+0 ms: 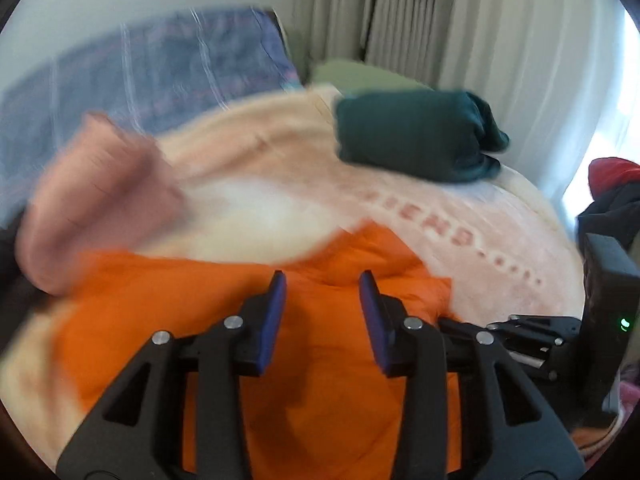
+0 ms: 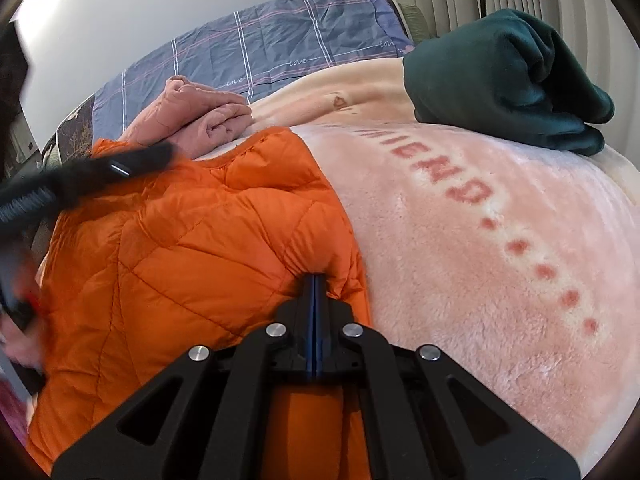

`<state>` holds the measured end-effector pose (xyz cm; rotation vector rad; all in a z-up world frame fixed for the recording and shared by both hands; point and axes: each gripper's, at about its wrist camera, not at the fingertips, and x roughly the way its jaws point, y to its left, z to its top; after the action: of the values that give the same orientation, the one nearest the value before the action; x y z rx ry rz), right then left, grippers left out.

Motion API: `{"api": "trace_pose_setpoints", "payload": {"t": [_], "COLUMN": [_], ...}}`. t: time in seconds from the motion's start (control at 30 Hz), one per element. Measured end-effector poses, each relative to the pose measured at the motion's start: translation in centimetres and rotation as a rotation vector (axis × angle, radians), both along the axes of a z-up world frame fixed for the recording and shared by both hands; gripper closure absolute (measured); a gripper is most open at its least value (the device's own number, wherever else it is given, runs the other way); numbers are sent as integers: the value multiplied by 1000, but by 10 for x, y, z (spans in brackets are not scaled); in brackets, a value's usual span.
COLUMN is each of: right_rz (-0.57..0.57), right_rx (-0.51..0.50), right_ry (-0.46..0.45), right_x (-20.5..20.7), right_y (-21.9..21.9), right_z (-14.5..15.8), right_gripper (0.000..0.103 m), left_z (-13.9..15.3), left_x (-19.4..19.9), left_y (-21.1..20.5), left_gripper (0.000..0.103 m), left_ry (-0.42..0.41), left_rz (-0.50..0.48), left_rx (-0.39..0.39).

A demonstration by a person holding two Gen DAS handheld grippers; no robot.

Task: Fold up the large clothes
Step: 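Lift the jacket edge with the left tool and fold it over the bundle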

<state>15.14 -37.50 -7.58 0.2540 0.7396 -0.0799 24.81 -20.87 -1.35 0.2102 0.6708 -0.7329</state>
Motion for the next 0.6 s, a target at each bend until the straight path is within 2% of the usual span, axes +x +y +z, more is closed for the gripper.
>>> {"api": "trace_pose_setpoints", "payload": {"t": [0.07, 0.13, 0.17, 0.23, 0.27, 0.33, 0.4, 0.6], "right_rz": [0, 2, 4, 13, 15, 8, 7, 4], "right_rx": [4, 5, 7, 0, -14, -23, -2, -17], "right_ry": [-3, -6, -6, -5, -2, 2, 5, 4], "right_x": [2, 2, 2, 1, 3, 3, 3, 4], "right_y": [-1, -1, -1, 1, 3, 4, 1, 4], "right_z": [0, -1, -1, 0, 0, -1, -2, -2], "right_gripper": [103, 103, 103, 103, 103, 103, 103, 103], "left_z": [12, 11, 3, -27, -46, -61, -66, -69], "left_x": [8, 23, 33, 45, 44, 42, 47, 50], "left_y": [25, 48, 60, 69, 68, 67, 68, 67], "left_gripper": [67, 72, 77, 77, 77, 78, 78, 78], "left_ry": [-39, -15, 10, 44, 33, 30, 67, 73], "left_rz": [65, 122, 147, 142, 137, 164, 171, 164], "left_rx": [34, 53, 73, 128, 146, 105, 57, 55]}}
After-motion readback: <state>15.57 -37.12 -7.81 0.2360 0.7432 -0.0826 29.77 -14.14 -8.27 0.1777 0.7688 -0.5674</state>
